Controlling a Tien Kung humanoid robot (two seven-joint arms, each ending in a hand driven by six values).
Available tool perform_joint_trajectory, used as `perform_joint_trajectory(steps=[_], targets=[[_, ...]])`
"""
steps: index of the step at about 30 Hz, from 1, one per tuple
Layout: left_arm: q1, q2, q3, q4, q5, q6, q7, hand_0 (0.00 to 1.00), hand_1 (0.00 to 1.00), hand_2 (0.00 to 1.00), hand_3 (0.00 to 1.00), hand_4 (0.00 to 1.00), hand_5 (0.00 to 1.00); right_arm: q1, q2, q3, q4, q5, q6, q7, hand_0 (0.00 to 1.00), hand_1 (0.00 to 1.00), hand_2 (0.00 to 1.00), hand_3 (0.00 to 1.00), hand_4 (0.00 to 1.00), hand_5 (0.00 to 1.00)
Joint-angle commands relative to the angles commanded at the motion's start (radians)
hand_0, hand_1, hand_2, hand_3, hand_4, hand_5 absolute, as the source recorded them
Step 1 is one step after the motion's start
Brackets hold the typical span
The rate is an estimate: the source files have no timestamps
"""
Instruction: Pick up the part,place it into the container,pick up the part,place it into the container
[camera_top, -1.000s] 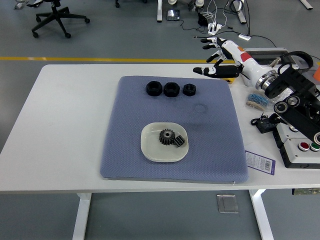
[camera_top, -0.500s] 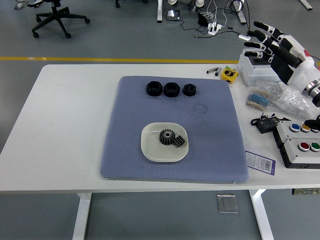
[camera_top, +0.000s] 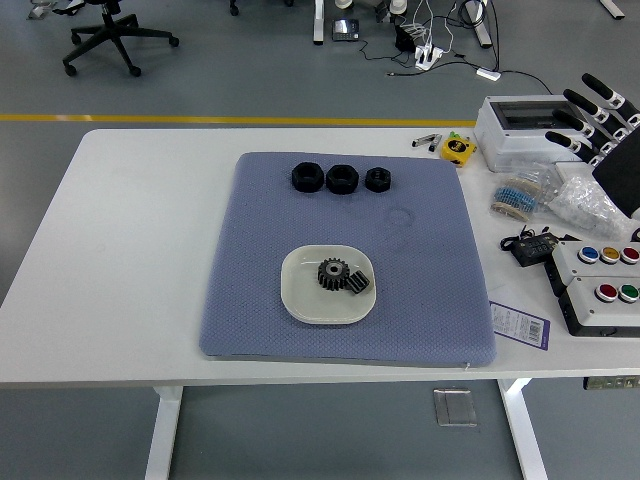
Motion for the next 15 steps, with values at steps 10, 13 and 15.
perform_joint_trajectory(steps=[10,13,15], targets=[[0.014,-0.003,0.057,0.000,-0.147,0.016,-0.063,0.828,0.841,0.876,0.589,0.513,0.730,-0.179,0.073,0.167,0.108,-0.150,-0.012,-0.010,0.598,0.669,0.758,0.830,0.998,0.834],[0.013,-0.005,0.042,0.000,-0.138,0.016,-0.066,0.828,0.841,0.876,0.589,0.513,0.730,-0.210,0.091,0.201,0.121,-0.162,-0.011,-0.017,0.598,0.669,0.758,0.830,0.998,0.834],[0.012,-0.005,0.038,0.000,-0.138,0.015,-0.070,0.828,0.841,0.876,0.589,0.513,0.730,-0.220,0.099,0.213,0.124,-0.170,-0.011,-0.022,0.598,0.669,0.758,0.830,0.998,0.834]])
